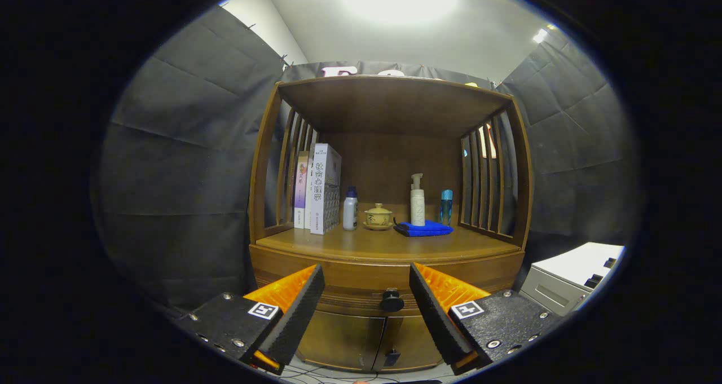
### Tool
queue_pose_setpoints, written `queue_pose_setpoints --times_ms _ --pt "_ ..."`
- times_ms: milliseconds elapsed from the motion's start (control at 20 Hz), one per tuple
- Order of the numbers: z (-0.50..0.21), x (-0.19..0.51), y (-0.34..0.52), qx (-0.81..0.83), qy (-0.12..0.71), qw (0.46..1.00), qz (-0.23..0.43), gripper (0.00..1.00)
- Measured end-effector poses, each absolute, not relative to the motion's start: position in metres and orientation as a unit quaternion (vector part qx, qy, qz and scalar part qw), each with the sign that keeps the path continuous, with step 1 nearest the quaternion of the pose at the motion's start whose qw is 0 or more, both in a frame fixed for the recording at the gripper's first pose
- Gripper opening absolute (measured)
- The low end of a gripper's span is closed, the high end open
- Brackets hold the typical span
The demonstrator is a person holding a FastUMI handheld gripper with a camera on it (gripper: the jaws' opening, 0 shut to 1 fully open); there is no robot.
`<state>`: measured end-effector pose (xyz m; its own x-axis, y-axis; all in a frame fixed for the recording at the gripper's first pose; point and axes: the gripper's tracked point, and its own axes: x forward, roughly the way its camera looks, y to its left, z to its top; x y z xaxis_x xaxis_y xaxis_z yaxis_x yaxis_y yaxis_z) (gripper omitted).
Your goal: Pull open the drawer, take out the items inside it, and place them on the countertop above the cabinet.
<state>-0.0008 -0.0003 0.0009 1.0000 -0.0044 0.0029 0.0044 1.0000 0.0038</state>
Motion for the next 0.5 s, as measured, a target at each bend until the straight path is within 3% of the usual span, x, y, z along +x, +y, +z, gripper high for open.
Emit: queue_pose_setpoints --times_ms 500 --pt "0.0066 0.0034 -0.0046 0.014 -0.006 1.0 -0.014 0.95"
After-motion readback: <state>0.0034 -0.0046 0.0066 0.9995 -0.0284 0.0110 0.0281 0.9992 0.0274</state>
